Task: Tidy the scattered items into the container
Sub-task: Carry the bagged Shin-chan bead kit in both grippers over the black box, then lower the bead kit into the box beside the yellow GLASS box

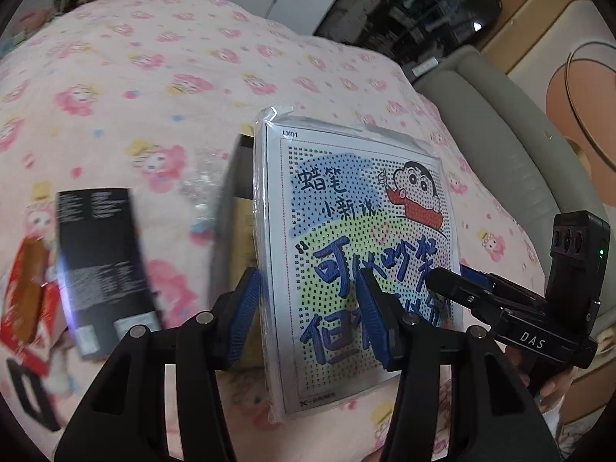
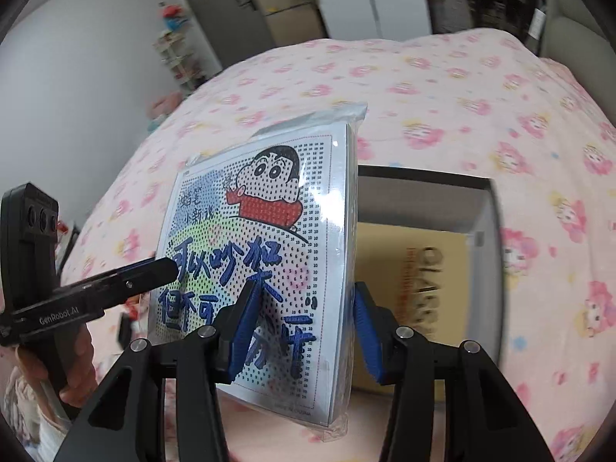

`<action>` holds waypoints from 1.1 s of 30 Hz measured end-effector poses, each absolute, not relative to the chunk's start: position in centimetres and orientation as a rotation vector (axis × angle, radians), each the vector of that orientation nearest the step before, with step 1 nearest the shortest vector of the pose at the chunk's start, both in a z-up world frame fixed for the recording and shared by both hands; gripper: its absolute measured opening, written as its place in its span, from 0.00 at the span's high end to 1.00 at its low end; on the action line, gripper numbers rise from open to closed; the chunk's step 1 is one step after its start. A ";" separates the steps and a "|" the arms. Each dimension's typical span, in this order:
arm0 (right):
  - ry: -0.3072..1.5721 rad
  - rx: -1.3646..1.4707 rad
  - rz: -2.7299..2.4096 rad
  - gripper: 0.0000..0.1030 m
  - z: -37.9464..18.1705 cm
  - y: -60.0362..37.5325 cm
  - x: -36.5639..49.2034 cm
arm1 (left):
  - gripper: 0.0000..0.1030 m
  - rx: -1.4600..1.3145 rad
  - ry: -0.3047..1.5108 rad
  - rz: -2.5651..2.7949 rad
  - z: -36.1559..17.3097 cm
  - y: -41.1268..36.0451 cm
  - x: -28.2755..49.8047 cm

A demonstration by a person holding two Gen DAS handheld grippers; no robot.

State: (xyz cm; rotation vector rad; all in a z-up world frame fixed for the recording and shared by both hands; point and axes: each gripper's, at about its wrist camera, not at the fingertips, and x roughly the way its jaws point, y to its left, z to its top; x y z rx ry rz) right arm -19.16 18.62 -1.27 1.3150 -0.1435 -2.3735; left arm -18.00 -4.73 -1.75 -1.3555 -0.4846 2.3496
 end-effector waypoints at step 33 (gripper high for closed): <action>-0.147 1.698 -2.219 0.55 -13.8 21.2 -24.3 | 0.46 -1.924 0.015 2.260 -11.0 3.4 -22.7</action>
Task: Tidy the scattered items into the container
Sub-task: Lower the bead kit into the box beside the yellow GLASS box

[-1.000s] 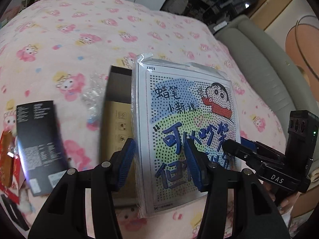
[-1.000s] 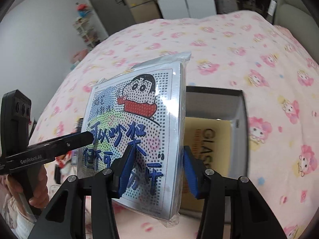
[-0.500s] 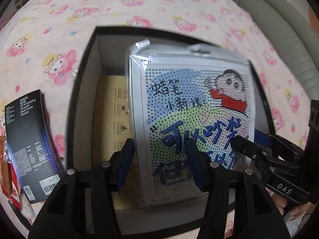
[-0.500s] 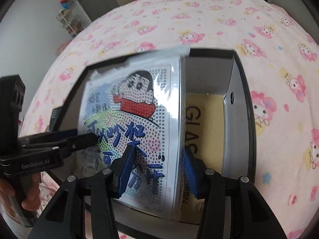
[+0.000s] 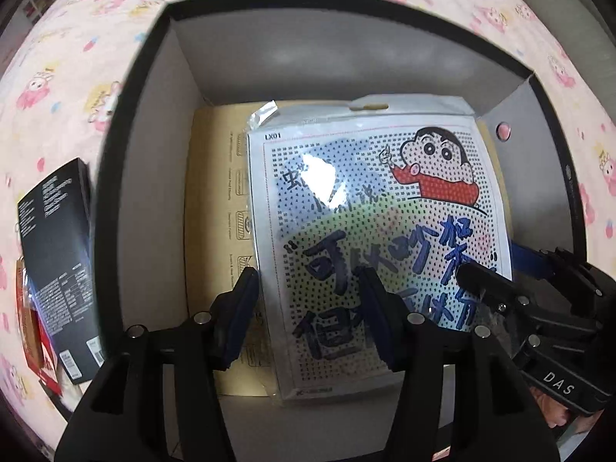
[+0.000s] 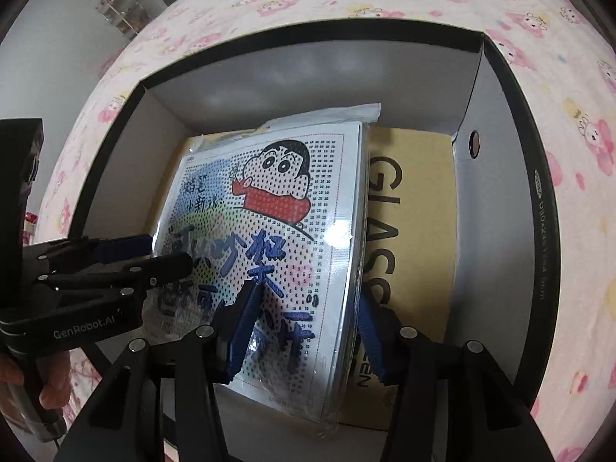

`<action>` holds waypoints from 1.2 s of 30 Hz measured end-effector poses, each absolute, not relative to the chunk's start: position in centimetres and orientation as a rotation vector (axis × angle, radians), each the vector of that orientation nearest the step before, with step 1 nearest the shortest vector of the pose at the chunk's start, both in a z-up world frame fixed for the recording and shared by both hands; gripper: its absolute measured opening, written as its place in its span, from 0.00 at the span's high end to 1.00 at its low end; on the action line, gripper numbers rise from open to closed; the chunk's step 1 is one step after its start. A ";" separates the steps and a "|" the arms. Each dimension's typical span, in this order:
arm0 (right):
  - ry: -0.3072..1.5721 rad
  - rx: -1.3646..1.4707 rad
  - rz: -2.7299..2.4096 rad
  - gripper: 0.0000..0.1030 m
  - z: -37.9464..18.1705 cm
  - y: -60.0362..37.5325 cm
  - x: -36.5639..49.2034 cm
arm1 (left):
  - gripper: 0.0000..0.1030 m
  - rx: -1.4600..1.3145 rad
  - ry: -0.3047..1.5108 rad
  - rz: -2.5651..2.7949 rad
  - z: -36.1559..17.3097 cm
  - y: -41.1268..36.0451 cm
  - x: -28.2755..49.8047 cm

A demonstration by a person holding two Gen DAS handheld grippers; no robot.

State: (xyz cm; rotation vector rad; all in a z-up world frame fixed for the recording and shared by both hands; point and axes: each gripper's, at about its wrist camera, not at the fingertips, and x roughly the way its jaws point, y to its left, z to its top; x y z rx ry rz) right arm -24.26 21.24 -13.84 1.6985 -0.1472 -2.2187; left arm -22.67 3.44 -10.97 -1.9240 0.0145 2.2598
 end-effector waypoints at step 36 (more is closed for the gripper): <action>-0.240 1.466 -2.610 0.59 -7.6 28.2 -23.8 | 0.72 -1.639 -0.002 1.797 -10.0 19.0 -20.6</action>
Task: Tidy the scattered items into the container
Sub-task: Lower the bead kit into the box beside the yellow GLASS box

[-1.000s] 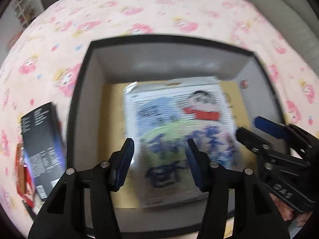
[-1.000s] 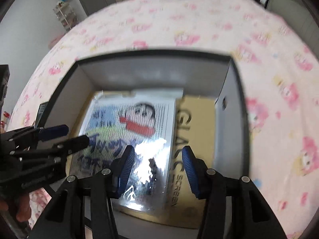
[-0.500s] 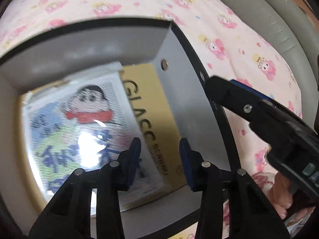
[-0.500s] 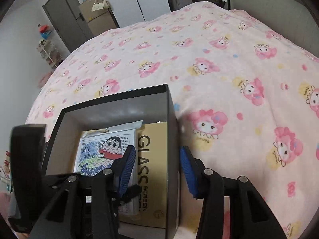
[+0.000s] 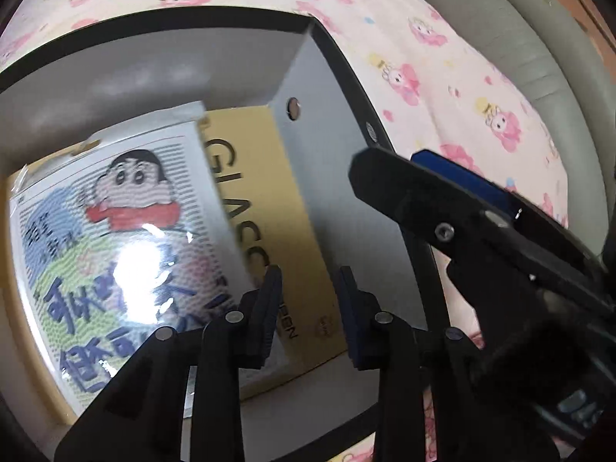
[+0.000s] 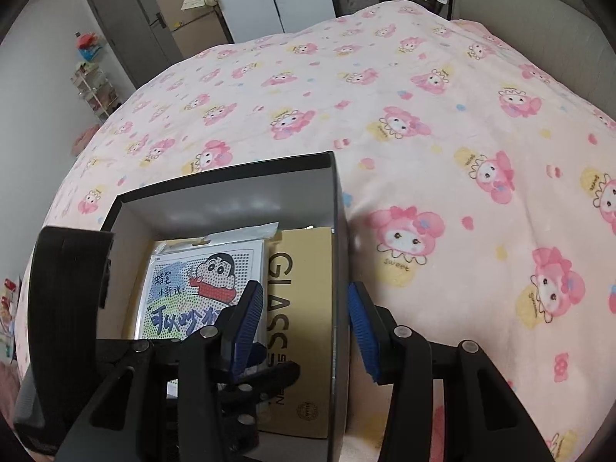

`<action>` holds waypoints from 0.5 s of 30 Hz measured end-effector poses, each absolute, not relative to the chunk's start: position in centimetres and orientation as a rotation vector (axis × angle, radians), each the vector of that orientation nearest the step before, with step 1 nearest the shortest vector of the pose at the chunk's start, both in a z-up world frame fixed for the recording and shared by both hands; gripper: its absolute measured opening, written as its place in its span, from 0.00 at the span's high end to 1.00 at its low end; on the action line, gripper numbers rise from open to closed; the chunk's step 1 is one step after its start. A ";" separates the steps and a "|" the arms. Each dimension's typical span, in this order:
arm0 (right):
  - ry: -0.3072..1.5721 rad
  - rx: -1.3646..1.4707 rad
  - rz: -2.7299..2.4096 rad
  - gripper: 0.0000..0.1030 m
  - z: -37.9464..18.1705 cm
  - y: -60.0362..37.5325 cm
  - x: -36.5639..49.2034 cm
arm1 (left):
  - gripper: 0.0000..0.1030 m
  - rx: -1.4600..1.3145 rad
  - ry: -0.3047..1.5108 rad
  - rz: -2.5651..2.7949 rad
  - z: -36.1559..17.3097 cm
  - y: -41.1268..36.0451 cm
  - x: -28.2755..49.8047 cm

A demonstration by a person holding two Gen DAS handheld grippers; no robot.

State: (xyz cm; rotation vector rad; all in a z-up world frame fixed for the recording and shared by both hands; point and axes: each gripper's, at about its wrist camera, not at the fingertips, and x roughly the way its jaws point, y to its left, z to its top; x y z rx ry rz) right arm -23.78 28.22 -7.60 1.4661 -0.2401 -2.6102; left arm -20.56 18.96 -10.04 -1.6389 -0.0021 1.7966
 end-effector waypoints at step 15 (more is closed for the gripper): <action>-0.029 1.414 -2.696 0.59 -6.6 26.3 -22.8 | 0.86 -1.844 -0.130 1.803 -11.0 12.9 -23.2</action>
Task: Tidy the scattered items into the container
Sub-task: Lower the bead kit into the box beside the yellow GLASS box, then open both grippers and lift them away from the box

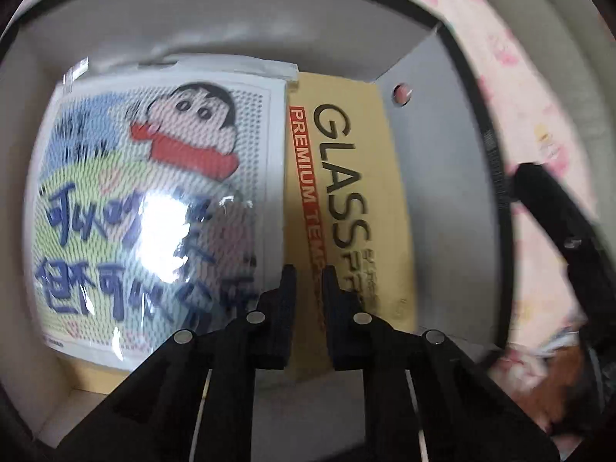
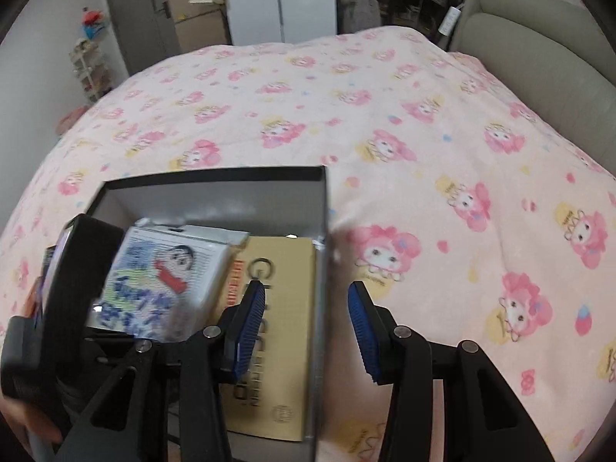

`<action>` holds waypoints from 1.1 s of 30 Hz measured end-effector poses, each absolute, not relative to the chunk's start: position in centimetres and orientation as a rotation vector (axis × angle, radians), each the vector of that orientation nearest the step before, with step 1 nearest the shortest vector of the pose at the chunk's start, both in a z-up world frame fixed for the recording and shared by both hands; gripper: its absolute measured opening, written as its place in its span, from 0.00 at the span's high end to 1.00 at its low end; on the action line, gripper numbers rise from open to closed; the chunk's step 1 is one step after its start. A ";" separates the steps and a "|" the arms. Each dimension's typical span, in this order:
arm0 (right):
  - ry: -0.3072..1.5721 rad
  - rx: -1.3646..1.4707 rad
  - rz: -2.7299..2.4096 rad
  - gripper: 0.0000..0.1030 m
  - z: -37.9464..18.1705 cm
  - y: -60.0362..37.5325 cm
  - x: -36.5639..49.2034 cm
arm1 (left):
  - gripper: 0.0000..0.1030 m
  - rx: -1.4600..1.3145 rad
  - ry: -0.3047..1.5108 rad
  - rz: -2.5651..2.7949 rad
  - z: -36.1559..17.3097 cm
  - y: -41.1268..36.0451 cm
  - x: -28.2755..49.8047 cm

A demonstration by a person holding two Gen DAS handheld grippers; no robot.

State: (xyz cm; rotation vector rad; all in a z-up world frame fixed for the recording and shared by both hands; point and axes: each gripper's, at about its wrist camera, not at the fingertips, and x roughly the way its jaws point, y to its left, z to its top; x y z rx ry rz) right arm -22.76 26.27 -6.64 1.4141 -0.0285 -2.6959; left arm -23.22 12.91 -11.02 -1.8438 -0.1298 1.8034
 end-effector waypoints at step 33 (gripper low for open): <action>-0.003 1.758 -2.156 0.47 -14.5 16.5 -29.3 | 0.67 -1.784 -0.120 2.185 -11.3 3.9 -32.0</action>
